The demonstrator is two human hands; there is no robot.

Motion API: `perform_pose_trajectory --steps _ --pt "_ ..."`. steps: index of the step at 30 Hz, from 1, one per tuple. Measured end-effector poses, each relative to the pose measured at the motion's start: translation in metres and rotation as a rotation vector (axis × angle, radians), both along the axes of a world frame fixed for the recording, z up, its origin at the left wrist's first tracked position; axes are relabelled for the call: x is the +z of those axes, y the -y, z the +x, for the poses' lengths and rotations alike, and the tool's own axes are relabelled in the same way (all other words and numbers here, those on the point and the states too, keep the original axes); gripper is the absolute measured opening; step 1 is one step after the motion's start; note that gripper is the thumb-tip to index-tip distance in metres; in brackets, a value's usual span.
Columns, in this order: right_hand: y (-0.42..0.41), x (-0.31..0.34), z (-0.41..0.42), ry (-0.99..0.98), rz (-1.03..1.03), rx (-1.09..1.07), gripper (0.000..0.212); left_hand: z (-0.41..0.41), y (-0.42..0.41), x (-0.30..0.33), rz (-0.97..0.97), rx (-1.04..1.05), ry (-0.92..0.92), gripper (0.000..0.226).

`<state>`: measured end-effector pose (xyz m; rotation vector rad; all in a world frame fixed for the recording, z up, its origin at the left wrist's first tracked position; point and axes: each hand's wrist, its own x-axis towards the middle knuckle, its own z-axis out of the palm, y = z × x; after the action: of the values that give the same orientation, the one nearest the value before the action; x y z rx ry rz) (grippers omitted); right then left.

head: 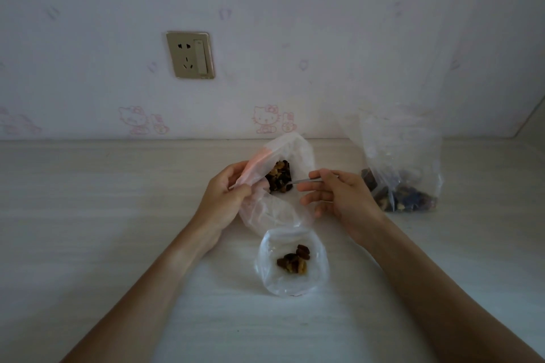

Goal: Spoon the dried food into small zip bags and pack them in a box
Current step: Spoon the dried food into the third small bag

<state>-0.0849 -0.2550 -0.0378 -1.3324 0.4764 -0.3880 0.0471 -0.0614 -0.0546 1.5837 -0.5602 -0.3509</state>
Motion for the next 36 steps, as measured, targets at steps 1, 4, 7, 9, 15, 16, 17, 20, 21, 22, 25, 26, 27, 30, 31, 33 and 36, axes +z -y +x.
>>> perform_pose_trajectory --steps 1,4,7,9,15,16,17,20,21,22,25,26,27,30,31,33,36 --pt "0.001 0.000 -0.001 0.008 0.008 -0.005 0.030 -0.001 0.000 0.001 -0.024 0.018 -0.021 0.042" --pt "0.006 0.001 -0.006 0.034 0.014 -0.027 0.030 -0.004 -0.001 0.006 -0.095 0.057 -0.084 0.041" --pt "0.011 0.005 -0.013 0.057 0.013 -0.054 0.030 -0.006 -0.002 0.011 -0.092 0.094 -0.087 0.026" --pt "0.012 0.012 -0.019 0.069 -0.009 -0.064 0.029 -0.007 -0.006 0.016 -0.042 0.104 -0.023 0.024" --pt "0.006 0.040 -0.042 0.128 -0.053 -0.036 0.030 -0.019 -0.020 0.027 0.103 0.250 0.222 0.040" --pt "0.005 0.043 -0.047 0.148 -0.056 -0.018 0.030 -0.023 -0.023 0.027 0.130 0.273 0.290 0.039" --pt "0.003 0.046 -0.053 0.169 -0.052 0.000 0.031 -0.029 -0.026 0.027 0.150 0.297 0.370 0.036" --pt "-0.002 0.046 -0.072 0.220 -0.018 0.039 0.032 -0.047 -0.038 0.027 0.138 0.390 0.562 0.022" --pt "-0.004 0.043 -0.079 0.230 -0.008 0.048 0.033 -0.054 -0.041 0.027 0.128 0.396 0.578 0.018" --pt "-0.006 0.040 -0.085 0.231 0.001 0.054 0.033 -0.061 -0.045 0.028 0.129 0.371 0.569 0.015" --pt "-0.011 0.031 -0.100 0.213 0.011 0.075 0.036 -0.083 -0.051 0.025 0.264 0.187 0.514 0.021" --pt "-0.013 0.028 -0.104 0.207 0.005 0.082 0.037 -0.091 -0.052 0.023 0.334 0.143 0.517 0.026" --pt "-0.015 0.026 -0.108 0.198 -0.005 0.087 0.038 -0.098 -0.053 0.021 0.407 0.126 0.541 0.029" --pt "-0.019 0.021 -0.117 0.160 -0.040 0.086 0.038 -0.113 -0.052 0.017 0.602 0.134 0.632 0.032" --pt "-0.020 0.020 -0.119 0.146 -0.071 0.081 0.037 -0.115 -0.051 0.016 0.641 0.125 0.631 0.028" --pt "-0.024 0.018 -0.122 0.115 -0.188 0.072 0.035 -0.114 -0.047 0.016 0.656 0.103 0.592 0.013" --pt "-0.030 0.019 -0.125 0.114 -0.499 0.057 0.030 -0.107 -0.042 0.018 0.583 0.085 0.469 0.012"
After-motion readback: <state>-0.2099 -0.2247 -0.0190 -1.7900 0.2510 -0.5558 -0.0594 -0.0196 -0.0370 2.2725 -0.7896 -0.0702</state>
